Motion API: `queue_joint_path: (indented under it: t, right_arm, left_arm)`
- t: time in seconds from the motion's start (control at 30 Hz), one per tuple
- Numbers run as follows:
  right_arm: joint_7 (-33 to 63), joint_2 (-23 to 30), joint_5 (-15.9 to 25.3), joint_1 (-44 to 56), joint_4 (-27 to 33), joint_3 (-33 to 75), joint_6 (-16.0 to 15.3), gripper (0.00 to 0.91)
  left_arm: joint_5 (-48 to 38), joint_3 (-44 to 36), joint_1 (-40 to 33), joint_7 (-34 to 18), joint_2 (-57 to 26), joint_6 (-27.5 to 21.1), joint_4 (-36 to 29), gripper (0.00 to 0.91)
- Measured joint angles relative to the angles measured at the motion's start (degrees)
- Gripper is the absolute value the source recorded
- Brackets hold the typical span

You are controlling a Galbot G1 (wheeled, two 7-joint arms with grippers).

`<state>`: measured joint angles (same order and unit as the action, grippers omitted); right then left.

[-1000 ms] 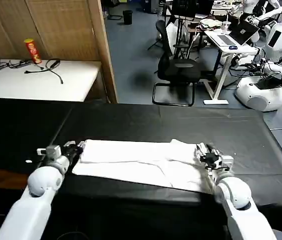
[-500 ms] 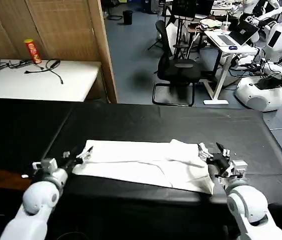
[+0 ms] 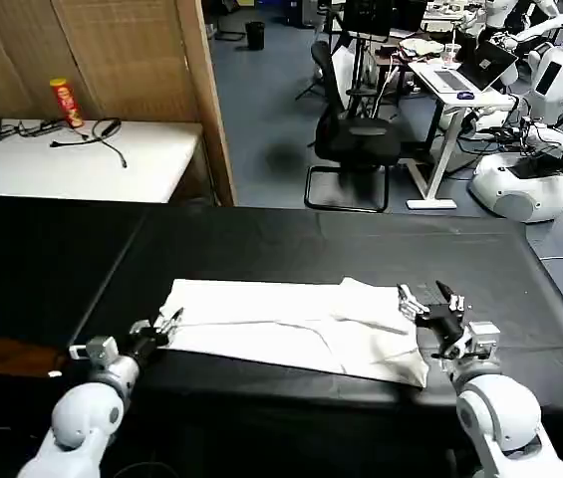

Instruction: Fold and organize the clothes.

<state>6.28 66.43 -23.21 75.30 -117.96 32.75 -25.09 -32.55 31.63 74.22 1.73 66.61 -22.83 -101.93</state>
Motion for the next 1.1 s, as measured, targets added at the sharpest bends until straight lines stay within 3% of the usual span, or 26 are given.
queue_joint_path:
  t: [0.2,0.33,0.73,0.9,1.1]
  right_arm:
    - [-0.1,0.4,0.2,0.0,-0.3,-0.1,0.0,0.878]
    - [-0.1,0.6,0.2,0.2,-0.5,0.3,0.1,0.878]
    - [0.0,1.1,0.2,0.3,-0.3,0.4,0.4,0.878]
    - [0.0,1.9,0.8,1.0,-0.2,0.3,0.5,0.878]
    - [0.0,2.1,1.7,2.1,-0.2,1.1,0.9,0.878]
  left_arm:
    - [0.8,-0.1,-0.9,0.7,-0.4,-0.6,0.4,0.000]
    - [5.6,0.6,-1.1,1.2,-1.6,-0.5,-0.1,0.000]
    - [16.4,7.2,0.9,2.0,-13.0,5.1,1.6,0.000]
    - [16.4,7.2,1.6,1.5,-14.9,4.3,0.5,0.000]
    - [12.9,3.4,3.3,-0.6,-10.4,1.2,-5.6,0.000]
